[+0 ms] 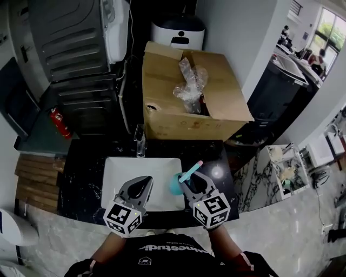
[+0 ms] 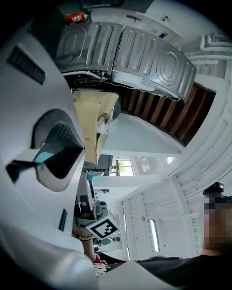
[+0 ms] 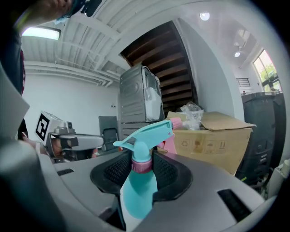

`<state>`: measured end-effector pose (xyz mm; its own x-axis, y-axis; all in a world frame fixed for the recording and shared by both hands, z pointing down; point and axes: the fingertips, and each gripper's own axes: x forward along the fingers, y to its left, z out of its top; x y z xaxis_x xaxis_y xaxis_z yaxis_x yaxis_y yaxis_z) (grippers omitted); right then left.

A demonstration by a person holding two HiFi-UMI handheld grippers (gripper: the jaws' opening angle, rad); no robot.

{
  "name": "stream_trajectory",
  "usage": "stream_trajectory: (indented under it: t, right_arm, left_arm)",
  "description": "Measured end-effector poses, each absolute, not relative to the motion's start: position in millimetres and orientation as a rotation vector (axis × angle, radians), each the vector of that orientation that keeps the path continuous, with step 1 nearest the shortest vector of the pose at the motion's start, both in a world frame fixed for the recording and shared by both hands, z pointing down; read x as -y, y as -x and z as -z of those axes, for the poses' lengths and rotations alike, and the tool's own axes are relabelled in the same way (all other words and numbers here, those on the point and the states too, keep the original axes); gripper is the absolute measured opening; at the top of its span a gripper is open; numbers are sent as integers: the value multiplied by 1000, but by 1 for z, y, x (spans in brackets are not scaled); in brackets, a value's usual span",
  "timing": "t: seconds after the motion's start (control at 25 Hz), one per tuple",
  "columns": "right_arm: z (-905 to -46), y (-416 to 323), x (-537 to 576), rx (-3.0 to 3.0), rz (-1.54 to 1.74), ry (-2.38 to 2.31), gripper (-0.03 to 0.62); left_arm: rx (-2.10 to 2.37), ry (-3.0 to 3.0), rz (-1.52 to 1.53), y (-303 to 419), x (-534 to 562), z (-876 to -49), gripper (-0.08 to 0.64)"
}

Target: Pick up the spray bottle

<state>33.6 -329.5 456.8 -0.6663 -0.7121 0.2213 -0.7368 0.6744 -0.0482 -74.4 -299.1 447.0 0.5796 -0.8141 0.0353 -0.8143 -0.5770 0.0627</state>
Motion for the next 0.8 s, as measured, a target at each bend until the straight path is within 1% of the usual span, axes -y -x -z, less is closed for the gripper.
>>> stream_trajectory:
  t: [0.16, 0.44, 0.64, 0.8]
  right_arm:
    - [-454, -8, 305, 2745, -241, -1064, 173]
    - [-459, 27, 272, 2763, -223, -926, 173]
    - [-462, 33, 269, 2756, -222, -936, 172]
    - [-460, 25, 272, 2747, -206, -1033, 172]
  left_arm:
    - [1426, -2724, -9, 76, 294, -447, 15]
    - [1491, -2705, -37, 85, 283, -452, 15]
    - [1531, -2691, -44, 86, 274, -457, 14]
    - [1516, -2698, -47, 84, 271, -459, 14]
